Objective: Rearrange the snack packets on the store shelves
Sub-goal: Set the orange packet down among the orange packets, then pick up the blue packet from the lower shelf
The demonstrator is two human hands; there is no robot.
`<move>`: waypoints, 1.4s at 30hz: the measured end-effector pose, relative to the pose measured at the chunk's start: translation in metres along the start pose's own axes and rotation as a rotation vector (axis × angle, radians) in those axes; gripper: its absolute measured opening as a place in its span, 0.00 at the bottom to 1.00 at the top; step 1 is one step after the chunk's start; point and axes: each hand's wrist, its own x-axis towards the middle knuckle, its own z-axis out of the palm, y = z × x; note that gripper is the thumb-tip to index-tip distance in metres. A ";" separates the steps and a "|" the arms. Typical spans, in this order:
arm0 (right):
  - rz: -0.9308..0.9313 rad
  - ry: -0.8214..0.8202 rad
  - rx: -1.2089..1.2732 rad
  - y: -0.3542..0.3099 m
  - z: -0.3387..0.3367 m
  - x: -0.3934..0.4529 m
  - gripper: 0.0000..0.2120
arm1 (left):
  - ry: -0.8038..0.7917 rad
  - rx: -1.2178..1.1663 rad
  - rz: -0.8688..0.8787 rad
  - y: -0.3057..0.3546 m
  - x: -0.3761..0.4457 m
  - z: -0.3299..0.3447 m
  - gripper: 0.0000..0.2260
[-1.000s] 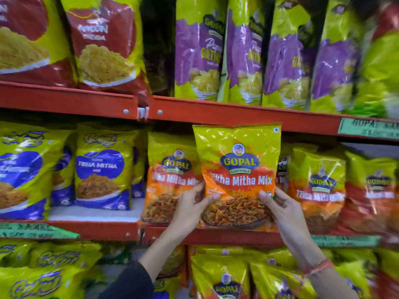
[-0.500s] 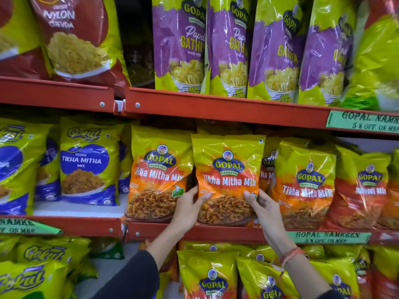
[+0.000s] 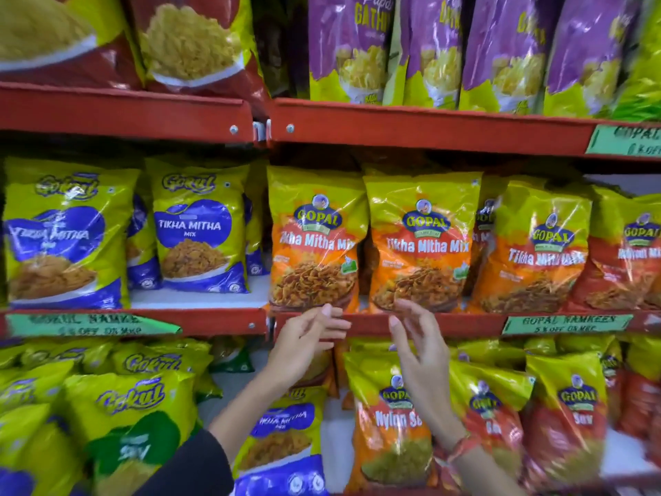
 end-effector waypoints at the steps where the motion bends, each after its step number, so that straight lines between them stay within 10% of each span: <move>1: 0.033 -0.039 0.003 0.002 0.006 -0.012 0.10 | 0.020 0.000 -0.027 -0.008 -0.007 -0.008 0.17; 15: 0.720 -0.328 -0.070 0.114 0.100 -0.083 0.02 | 0.288 0.228 -0.552 -0.175 -0.037 -0.079 0.14; 23: 1.310 -0.437 0.024 0.183 0.144 -0.108 0.44 | 0.331 0.169 -0.944 -0.223 -0.031 -0.079 0.18; 29: 1.357 -0.402 -0.097 0.160 0.156 -0.100 0.47 | 0.339 -0.016 -1.134 -0.248 -0.029 -0.080 0.32; 36: 1.240 -0.349 0.032 0.148 0.152 -0.110 0.30 | 0.385 -0.022 -1.022 -0.224 -0.040 -0.083 0.18; 42: 1.199 -0.303 0.182 0.134 0.137 -0.144 0.53 | 0.359 -0.114 -0.870 -0.202 -0.082 -0.093 0.12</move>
